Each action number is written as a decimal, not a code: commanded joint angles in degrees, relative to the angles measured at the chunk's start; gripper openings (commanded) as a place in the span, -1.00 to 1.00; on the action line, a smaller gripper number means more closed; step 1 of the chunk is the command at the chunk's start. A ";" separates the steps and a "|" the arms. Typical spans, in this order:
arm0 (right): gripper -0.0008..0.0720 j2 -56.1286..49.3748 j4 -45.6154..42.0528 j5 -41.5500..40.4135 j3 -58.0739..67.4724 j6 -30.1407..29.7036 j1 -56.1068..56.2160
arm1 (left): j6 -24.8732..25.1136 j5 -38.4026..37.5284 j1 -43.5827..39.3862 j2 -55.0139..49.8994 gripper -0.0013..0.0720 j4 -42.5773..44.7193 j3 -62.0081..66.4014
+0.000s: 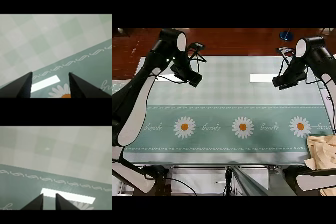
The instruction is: Fold the shirts.
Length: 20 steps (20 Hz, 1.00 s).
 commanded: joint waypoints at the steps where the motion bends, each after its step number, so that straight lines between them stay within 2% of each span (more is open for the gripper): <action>1: -0.29 -0.02 1.60 -0.17 0.07 1.70 0.00 | -0.04 0.00 -0.02 -0.42 0.57 0.02 -0.02; 5: -0.29 -0.02 1.90 -0.85 0.07 1.70 0.00 | 0.02 -1.25 0.02 -0.55 0.56 0.04 0.04; 9: -0.29 -0.02 2.25 -4.33 0.07 1.73 0.00 | 0.00 3.17 0.09 -0.55 0.50 0.04 0.20; 13: -0.29 -0.02 2.43 -7.10 0.07 1.70 0.00 | 0.00 3.93 0.09 -0.59 0.51 0.04 0.20; 20: -0.29 -0.02 2.45 -7.43 0.07 1.68 0.00 | 0.00 3.96 0.09 -2.34 0.51 0.04 0.17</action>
